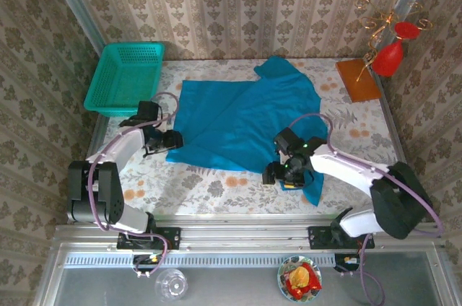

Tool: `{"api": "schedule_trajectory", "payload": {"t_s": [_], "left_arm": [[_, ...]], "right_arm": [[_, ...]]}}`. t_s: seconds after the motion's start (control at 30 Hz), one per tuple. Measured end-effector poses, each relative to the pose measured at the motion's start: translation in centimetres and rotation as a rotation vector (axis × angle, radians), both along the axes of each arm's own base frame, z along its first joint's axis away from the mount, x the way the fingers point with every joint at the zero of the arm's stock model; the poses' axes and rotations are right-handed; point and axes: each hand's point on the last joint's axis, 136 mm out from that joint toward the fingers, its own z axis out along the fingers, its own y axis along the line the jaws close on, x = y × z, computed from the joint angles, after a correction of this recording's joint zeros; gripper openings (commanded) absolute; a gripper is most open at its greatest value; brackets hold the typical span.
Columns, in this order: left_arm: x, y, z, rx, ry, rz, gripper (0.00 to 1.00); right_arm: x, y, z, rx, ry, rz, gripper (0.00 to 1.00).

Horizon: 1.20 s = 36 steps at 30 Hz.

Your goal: Fold the inside-out t-shirt

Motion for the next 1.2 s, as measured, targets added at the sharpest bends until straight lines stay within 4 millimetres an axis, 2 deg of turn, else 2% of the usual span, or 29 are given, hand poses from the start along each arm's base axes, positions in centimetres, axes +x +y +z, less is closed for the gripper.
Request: {"api": "schedule_trajectory", "payload": {"t_s": [0.07,0.17,0.33,0.57,0.77,0.93,1.0,1.07,1.2], "left_arm": [[0.1,0.1,0.2,-0.006,-0.002,-0.002,0.5],[0.3,-0.2,0.2,-0.02,0.0,-0.014,0.5],[0.7,-0.3,-0.7,-0.013,0.03,-0.027,0.5],[0.7,0.2,-1.9,0.02,0.071,-0.032,0.5],[0.2,-0.6,-2.0,-0.026,0.08,-0.042,0.39],[-1.6,-0.7,-2.6,-0.036,0.104,-0.039,0.33],[-2.1,-0.6,-2.6,-0.031,0.102,-0.035,0.33],[-2.5,-0.5,-2.3,-0.018,0.09,-0.03,0.41],[-2.4,0.3,-1.7,0.029,0.056,-0.007,0.43]], "right_arm": [[1.7,-0.4,1.9,0.025,-0.046,-0.043,0.73],[4.3,-2.0,3.1,0.031,-0.099,-0.12,0.73],[6.8,-4.8,1.9,-0.011,-0.08,-0.202,0.72],[10.2,-6.4,-0.1,-0.042,-0.065,-0.226,0.72],[11.9,-9.0,-2.5,-0.055,-0.033,-0.301,0.72],[13.0,-11.3,-2.7,-0.054,-0.048,-0.366,0.72],[13.3,-12.4,-2.7,-0.055,-0.051,-0.4,0.72],[13.6,-13.6,-2.7,-0.059,-0.054,-0.433,0.72],[13.7,-15.1,-2.7,-0.072,-0.057,-0.471,0.72]]}}
